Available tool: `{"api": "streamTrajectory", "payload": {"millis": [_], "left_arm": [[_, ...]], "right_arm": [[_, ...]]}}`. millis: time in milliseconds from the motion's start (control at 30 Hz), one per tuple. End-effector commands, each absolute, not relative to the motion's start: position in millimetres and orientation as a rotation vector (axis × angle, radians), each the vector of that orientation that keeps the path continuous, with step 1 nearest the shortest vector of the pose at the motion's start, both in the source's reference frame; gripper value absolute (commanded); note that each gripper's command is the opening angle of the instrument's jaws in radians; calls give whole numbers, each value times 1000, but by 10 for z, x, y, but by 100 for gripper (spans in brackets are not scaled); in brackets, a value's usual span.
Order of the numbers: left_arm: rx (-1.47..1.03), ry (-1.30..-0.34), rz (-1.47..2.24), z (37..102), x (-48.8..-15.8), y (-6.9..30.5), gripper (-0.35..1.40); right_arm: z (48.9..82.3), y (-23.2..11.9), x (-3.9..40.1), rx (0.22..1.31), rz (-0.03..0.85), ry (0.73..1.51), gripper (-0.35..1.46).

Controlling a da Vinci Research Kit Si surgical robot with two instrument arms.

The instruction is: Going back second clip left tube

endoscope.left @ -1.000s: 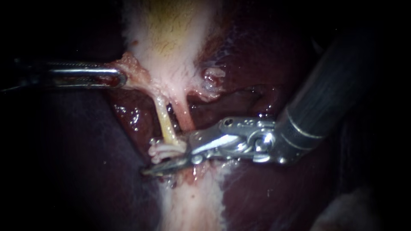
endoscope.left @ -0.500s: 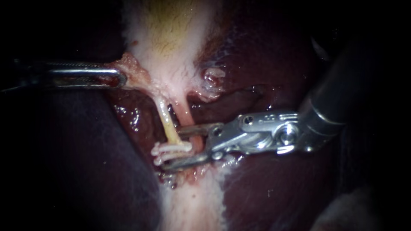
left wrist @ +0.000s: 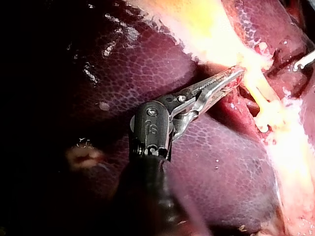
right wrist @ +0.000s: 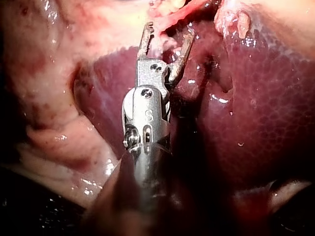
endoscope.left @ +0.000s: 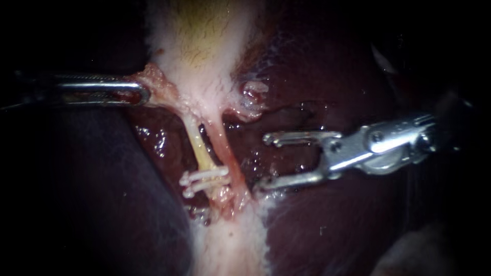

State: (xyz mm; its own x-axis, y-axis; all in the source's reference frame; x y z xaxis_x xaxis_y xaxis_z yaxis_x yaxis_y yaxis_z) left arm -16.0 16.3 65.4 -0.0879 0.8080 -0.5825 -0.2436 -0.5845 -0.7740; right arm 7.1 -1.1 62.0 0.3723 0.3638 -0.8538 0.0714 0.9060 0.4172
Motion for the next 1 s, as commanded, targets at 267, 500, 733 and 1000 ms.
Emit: {"api": "streamTrajectory", "payload": {"millis": [267, 500, 733, 1000], "left_arm": [[-1427, -646, 1770, 655, -160, 163, -35], [-1427, -644, 1770, 657, -161, 163, -35], [-1431, -630, 1778, 673, -173, 163, -35], [-1442, -624, 1791, 692, -191, 166, -35]], "right_arm": [[609, -2, 48, 423, 180, 1189, 50], [607, -2, 48, 424, 180, 1190, 50], [606, -2, 47, 421, 174, 1191, 50], [605, -3, 47, 421, 174, 1191, 50]]}}
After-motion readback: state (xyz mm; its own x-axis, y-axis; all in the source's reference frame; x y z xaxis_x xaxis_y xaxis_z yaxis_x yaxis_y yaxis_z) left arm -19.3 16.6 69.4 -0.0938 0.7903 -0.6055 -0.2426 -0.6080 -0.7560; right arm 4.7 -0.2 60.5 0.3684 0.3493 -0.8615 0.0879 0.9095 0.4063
